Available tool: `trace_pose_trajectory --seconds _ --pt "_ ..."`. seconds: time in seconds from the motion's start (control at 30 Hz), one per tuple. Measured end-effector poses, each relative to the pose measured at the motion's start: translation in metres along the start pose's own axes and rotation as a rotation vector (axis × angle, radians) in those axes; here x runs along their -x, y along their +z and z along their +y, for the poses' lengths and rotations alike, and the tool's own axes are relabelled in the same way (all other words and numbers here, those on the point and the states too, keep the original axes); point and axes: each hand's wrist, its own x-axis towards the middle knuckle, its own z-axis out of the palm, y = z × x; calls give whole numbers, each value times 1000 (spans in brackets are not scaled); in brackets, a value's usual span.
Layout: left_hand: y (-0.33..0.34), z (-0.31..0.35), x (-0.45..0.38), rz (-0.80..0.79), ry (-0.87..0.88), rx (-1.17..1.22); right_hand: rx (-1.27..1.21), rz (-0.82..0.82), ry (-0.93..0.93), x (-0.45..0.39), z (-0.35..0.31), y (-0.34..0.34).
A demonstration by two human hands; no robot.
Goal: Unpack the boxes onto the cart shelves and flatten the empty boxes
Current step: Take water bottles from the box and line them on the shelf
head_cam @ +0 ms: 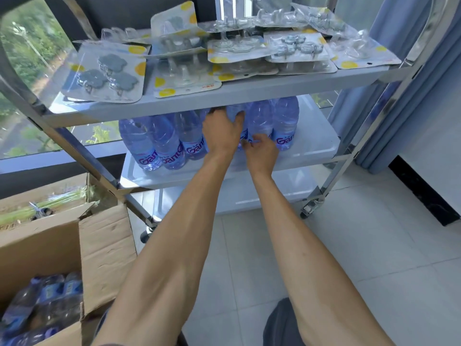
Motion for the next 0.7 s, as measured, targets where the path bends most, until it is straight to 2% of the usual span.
trace_pose_trajectory --seconds 0.23,0.37,0.47,0.7 --pt "36 6 -19 -83 -76 -44 -33 91 141 -7 29 -4" --pt "42 6 -22 -37 -102 6 -38 124 167 -12 33 -5" --pt "43 6 -19 -12 -73 7 -58 166 176 -14 35 -2" --pt "32 -5 -18 -87 22 -69 -62 256 154 -10 39 4"
